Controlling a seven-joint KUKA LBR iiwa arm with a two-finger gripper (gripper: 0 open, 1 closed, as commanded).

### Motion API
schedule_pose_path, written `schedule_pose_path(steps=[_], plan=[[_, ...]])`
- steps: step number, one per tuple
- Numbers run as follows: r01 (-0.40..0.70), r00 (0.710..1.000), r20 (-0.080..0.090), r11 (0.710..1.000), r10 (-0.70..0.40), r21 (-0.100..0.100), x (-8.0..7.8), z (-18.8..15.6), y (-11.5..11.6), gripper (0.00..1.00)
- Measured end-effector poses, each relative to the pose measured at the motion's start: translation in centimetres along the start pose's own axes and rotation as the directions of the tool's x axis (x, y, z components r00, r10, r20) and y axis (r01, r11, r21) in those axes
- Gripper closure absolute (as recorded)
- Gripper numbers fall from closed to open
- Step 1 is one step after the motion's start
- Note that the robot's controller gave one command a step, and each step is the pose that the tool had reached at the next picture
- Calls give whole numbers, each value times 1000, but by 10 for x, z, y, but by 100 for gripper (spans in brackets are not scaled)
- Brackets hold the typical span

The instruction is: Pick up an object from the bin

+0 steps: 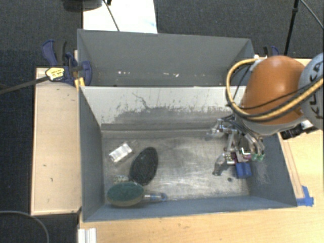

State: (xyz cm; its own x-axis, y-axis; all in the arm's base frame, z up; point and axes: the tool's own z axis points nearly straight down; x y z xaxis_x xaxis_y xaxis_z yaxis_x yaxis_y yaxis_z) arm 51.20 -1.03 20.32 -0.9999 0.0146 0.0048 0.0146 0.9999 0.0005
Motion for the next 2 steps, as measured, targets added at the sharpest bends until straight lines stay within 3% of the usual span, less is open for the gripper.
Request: schedule_pose_path(steps=[1,2], plan=[[-63,998,8,998,63,-2,-63,50,30,0],[31,999,13,1000,-31,-1,-58,131,108,0]])
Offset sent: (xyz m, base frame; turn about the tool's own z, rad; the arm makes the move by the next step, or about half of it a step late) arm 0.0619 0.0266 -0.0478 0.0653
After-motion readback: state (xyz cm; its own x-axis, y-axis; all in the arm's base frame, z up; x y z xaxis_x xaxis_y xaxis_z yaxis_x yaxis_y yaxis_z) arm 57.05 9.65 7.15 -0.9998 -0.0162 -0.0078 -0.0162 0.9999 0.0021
